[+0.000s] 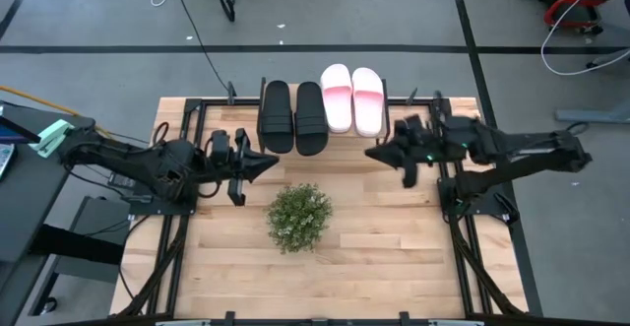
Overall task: Pick and place slides into the shelf
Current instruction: Return to Home Position
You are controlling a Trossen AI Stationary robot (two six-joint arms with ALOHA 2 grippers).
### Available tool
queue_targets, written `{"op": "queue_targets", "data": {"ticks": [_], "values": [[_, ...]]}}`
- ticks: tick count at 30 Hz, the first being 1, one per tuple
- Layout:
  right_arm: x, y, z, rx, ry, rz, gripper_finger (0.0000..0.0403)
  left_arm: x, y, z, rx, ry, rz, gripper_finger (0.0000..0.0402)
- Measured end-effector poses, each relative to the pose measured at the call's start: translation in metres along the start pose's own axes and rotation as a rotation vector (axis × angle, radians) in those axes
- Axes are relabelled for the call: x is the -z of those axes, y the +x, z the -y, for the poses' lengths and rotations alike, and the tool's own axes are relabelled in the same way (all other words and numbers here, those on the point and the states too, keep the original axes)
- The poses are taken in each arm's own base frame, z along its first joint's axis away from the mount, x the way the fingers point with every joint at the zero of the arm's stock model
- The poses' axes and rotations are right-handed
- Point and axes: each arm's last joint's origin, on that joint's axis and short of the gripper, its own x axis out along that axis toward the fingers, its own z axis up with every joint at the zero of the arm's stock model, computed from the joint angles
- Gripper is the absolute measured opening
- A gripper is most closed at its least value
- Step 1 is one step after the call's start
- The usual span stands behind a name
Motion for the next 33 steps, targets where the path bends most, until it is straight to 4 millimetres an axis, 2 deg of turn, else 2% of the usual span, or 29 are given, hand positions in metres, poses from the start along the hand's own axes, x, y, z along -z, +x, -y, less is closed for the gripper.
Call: {"op": "queue_targets", "data": {"ticks": [6,10,12,18,22,29,33], "values": [[0.039,-0.032,0.012,-0.006,0.034,0.050,0.0000,-0.005,0.008,-0.021,-0.020,0.059,0.013,0.0001],[0.044,-0.047,0.019,-0.014,0.045,0.081,0.0000,-0.003,0.022,-0.043,0.081,0.106,-0.028,0.0001],[0.043,-0.055,0.020,-0.016,0.045,0.096,0.0000,-0.004,0.021,-0.053,0.073,0.081,-0.068,0.0001],[0.039,-0.067,0.020,-0.059,0.014,0.114,0.0000,-0.035,-0.020,-0.061,-0.028,0.074,-0.018,0.0001],[0.040,-0.067,0.021,-0.088,-0.001,0.075,0.0000,-0.040,-0.044,-0.059,-0.150,0.029,-0.032,0.0001],[0.042,-0.063,0.027,-0.102,-0.057,0.016,0.0000,-0.027,-0.047,-0.048,-0.263,0.125,-0.102,0.0000],[0.042,-0.058,0.030,-0.088,-0.049,0.000,0.0000,-0.026,-0.055,-0.052,-0.292,0.187,-0.146,0.0000]]}}
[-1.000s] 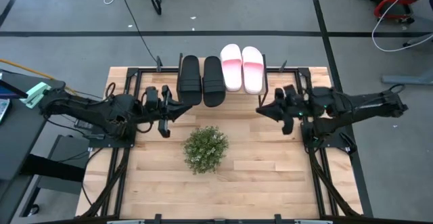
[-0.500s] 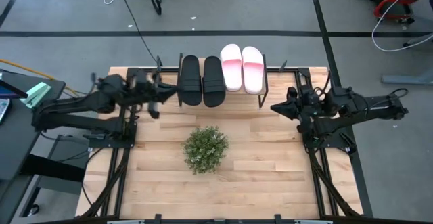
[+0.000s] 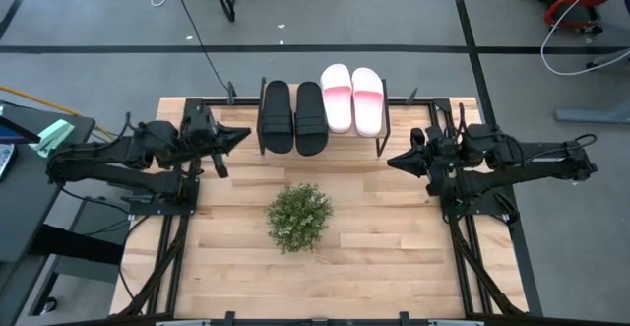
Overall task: Pick and place slides into the shelf
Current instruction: Return to Home Position
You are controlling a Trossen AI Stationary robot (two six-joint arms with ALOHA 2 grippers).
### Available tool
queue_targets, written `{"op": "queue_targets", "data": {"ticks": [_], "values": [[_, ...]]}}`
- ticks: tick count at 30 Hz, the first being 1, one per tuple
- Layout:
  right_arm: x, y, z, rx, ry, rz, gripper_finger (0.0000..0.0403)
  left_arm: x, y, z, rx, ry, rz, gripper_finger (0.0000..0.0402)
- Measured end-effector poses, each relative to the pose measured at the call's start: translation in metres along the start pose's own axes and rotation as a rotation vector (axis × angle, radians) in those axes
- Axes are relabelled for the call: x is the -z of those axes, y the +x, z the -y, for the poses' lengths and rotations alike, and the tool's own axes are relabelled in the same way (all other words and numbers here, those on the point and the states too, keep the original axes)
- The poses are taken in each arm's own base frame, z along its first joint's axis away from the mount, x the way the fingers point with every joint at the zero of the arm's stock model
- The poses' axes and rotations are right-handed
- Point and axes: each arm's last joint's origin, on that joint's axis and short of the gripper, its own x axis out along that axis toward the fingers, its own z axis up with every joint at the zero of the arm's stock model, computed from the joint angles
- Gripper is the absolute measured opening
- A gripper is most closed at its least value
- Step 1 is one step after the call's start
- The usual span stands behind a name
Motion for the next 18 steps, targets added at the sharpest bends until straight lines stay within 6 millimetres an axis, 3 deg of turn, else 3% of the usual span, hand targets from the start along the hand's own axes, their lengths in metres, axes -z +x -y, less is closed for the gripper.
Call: {"op": "queue_targets", "data": {"ticks": [8,12,18], "values": [[-0.002,0.005,0.009,0.065,0.074,0.012,0.0000,-0.008,-0.027,-0.012,0.043,0.005,0.049,0.0000],[-0.004,0.006,0.013,0.087,0.085,0.024,0.0001,0.021,-0.033,-0.020,0.052,-0.064,0.098,0.0000],[-0.005,0.006,0.015,0.104,0.114,0.035,0.0001,0.069,-0.037,-0.030,0.113,-0.203,0.326,0.0000]]}}
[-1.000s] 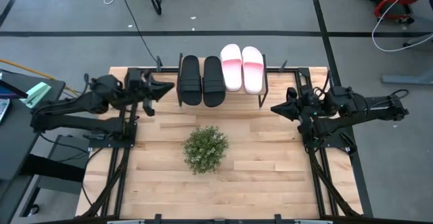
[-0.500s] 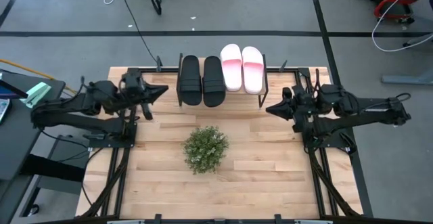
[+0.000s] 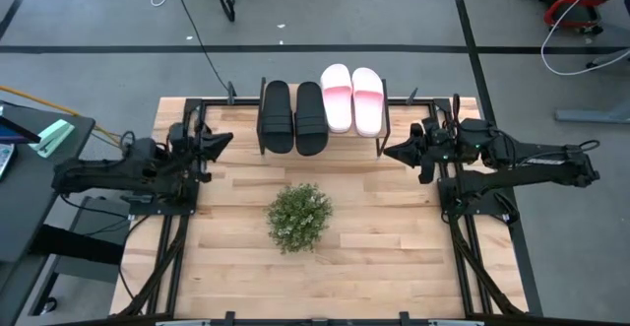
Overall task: Pick and place slides into the shelf
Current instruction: Return to Home Position
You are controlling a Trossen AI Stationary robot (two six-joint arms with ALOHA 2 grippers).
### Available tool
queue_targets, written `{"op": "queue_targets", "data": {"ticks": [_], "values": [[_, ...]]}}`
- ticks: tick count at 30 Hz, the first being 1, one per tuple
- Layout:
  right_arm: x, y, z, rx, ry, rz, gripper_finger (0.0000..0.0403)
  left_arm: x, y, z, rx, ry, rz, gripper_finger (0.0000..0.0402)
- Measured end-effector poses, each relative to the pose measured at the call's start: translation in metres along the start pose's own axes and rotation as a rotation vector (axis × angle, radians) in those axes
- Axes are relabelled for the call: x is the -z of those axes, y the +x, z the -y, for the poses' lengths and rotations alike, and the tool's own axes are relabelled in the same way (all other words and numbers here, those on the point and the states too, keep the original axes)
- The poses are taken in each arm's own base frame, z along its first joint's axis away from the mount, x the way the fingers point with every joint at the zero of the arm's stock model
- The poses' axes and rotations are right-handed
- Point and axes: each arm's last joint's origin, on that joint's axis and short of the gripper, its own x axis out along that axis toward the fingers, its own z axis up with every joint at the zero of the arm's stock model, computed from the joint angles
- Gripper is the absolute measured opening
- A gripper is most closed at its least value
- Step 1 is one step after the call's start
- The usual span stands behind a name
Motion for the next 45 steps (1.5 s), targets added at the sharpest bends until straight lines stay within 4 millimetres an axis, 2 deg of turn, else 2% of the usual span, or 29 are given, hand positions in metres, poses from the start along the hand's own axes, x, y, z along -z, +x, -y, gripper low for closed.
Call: {"op": "queue_targets", "data": {"ticks": [4,16,24,30,35,39,45], "values": [[0.000,0.000,0.001,0.028,0.001,0.019,0.0003,0.024,-0.008,-0.009,-0.002,-0.034,-0.010,0.0000],[0.000,0.000,0.001,0.037,0.026,0.018,0.0006,0.056,-0.023,-0.024,-0.047,-0.074,0.053,0.0000],[0.002,0.000,0.004,0.077,0.018,0.000,0.0006,0.064,-0.028,-0.029,-0.047,-0.088,0.106,0.0000],[0.002,0.000,0.004,0.076,0.026,0.001,0.0006,0.062,-0.029,-0.029,-0.060,-0.065,0.137,0.0001],[0.002,0.000,0.004,0.075,0.025,0.001,0.0006,0.073,-0.028,-0.031,-0.061,-0.063,0.029,0.0001],[0.002,0.000,0.004,0.075,0.026,0.001,0.0007,0.075,-0.028,-0.031,-0.064,-0.085,0.011,0.0002],[0.002,0.000,0.004,0.075,0.026,0.002,0.0007,0.082,-0.028,-0.029,0.024,-0.117,-0.077,0.0002]]}}
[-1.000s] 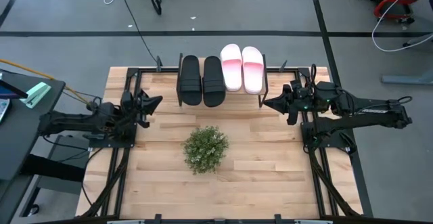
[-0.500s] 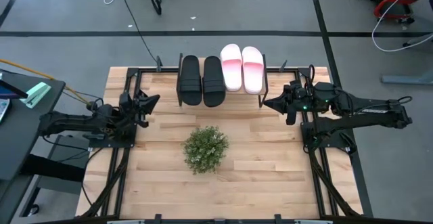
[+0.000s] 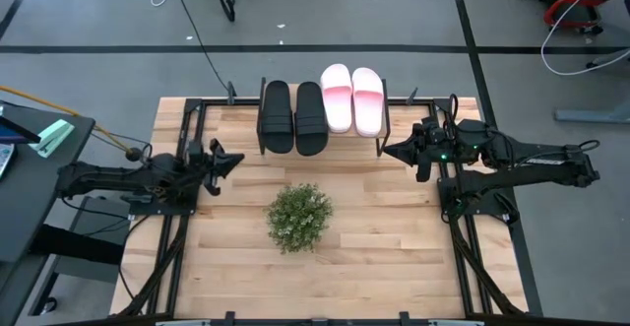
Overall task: Pick and place slides into the shelf
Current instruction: Return to Home Position
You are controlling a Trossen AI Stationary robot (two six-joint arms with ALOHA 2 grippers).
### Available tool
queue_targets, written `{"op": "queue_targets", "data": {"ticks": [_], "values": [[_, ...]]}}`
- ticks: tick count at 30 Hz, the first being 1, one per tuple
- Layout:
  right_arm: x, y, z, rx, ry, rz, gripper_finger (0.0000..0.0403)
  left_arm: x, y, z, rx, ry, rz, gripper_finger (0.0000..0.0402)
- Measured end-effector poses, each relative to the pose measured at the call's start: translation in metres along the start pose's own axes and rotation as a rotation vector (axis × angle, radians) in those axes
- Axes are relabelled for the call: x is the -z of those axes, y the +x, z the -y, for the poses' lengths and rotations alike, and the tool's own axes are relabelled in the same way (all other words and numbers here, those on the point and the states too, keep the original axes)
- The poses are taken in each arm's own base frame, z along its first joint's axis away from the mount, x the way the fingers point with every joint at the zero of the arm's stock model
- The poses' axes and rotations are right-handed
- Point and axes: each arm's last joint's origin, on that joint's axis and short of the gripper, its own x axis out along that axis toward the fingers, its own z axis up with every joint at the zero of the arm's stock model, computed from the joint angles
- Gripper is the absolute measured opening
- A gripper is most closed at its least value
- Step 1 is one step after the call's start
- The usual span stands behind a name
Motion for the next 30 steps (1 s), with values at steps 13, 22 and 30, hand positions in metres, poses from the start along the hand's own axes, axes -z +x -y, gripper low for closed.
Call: {"op": "queue_targets", "data": {"ticks": [13,22,30], "values": [[0.000,0.000,0.000,0.004,0.000,-0.004,0.0007,0.025,-0.004,-0.003,0.070,-0.008,-0.304,0.0001],[0.001,0.000,0.000,0.005,0.001,-0.006,0.0007,0.010,-0.004,0.005,0.135,0.070,-0.324,0.0001],[0.001,0.000,0.000,0.005,-0.001,-0.006,0.0007,-0.006,-0.015,0.002,0.105,0.037,-0.198,0.0001]]}}
